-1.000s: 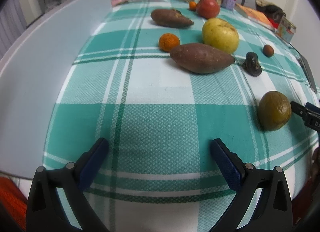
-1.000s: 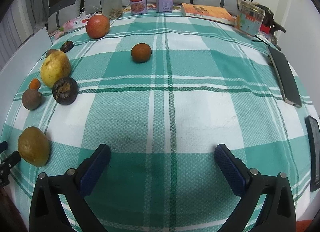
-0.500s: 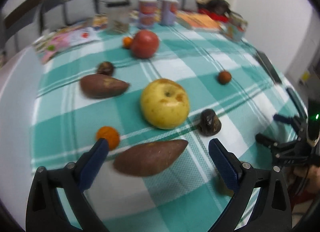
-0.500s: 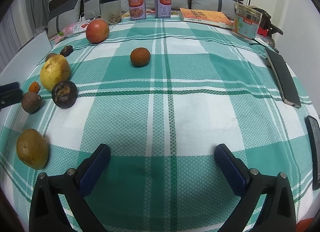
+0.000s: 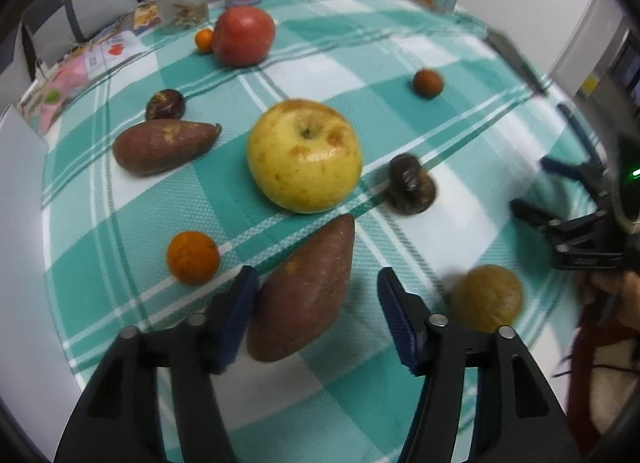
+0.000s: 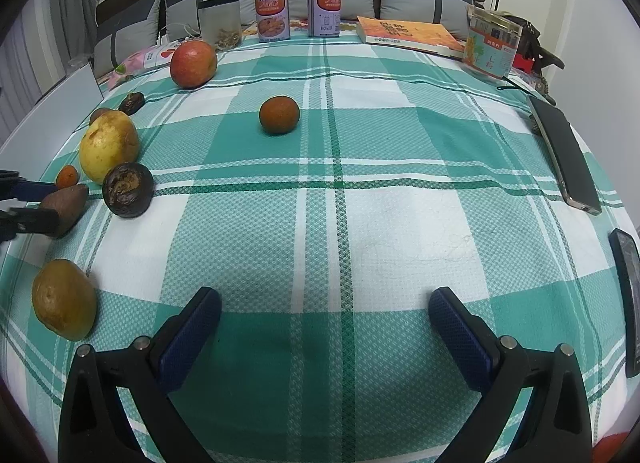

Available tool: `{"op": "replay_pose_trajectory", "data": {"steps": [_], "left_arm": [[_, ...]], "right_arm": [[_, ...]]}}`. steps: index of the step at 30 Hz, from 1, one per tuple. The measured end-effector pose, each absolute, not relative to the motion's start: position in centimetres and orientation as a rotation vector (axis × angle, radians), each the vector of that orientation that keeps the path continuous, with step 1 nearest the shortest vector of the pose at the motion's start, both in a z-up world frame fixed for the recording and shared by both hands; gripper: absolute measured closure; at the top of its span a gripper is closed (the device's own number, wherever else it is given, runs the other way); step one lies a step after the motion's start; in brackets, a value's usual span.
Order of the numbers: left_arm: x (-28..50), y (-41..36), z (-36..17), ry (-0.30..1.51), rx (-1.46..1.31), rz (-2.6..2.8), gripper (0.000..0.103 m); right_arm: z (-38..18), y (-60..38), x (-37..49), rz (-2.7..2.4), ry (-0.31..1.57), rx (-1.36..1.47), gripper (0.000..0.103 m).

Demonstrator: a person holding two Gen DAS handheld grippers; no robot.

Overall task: Organize fruits
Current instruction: 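Reach the left tool to the sweet potato and close on it, then grasp the dark brown round fruit with the right tool while the left lifts the sweet potato, then carry both fruits over the white box and open both tools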

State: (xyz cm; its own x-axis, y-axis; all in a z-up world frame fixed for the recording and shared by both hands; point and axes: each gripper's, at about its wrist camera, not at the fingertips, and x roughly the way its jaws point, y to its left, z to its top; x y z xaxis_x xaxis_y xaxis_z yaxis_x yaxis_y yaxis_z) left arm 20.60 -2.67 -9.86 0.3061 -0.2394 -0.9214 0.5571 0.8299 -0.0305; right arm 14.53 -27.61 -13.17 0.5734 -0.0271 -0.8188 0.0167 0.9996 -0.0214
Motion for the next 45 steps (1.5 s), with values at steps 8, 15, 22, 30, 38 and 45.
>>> {"op": "replay_pose_trajectory", "data": {"steps": [8,15,22,30,38,45], "left_arm": [[19.3,-2.4,-10.4,1.159,0.389,-0.478,0.060],[14.4,1.8,-10.1,1.158,0.195,-0.360,0.060],[14.7,1.5,-10.4,1.149,0.211,-0.311,0.059],[13.5,4.5,-7.5,1.104,-0.034,-0.286,0.061],[10.8,12.3,3.5,0.909,-0.265,-0.259,0.060],[10.5,23.2,4.9,0.941,-0.234,0.032,0.060]], "right_arm": [[-13.1,-27.8,14.5,-0.007,0.965,-0.015,0.000],[-9.7,-26.1,16.7,0.325,0.958,0.211,0.000],[-11.3,-18.6,24.5,0.468,1.155,0.079,0.018],[-9.1,-19.3,23.9,0.421,1.155,0.111,0.061],[-0.3,-13.2,20.1,0.601,1.045,0.106,0.061],[3.0,4.3,18.2,0.903,1.075,0.135,0.061]]}}
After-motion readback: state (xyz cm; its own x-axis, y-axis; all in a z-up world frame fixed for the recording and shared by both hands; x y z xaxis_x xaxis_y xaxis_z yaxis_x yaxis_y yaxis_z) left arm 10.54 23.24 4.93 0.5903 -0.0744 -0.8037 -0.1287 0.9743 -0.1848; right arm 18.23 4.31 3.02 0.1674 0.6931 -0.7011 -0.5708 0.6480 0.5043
